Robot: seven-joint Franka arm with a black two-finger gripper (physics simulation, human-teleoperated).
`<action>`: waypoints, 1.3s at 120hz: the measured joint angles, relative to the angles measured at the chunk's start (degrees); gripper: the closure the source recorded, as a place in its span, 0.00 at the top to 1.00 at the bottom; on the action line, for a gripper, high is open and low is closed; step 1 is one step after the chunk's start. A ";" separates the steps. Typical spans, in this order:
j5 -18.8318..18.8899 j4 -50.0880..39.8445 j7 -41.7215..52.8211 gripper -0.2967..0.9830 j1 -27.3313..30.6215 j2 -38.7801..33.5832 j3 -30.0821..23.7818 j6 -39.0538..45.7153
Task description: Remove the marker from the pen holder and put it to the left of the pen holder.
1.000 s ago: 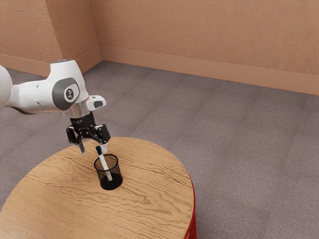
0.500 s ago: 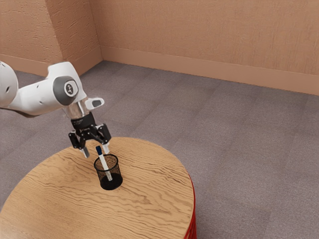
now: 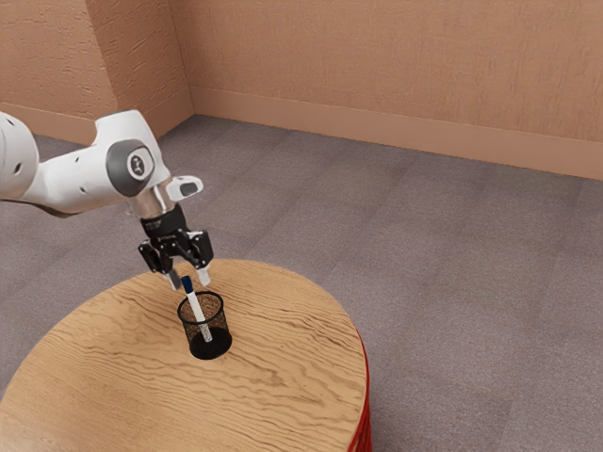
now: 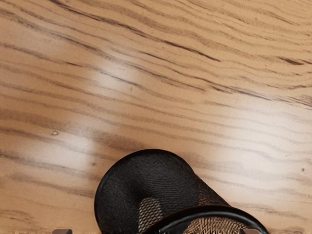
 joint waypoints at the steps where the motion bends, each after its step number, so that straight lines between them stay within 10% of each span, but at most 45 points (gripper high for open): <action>1: 0.04 -0.12 0.02 0.56 -0.02 -0.04 0.01 0.00; 36: 2.44 -0.86 0.33 0.54 -1.20 -0.56 0.08 -1.22; 87: 2.54 -0.71 0.04 0.23 -1.24 -0.57 0.19 -1.71; 156: 8.54 3.60 -1.09 0.16 -2.80 -12.59 6.01 -9.91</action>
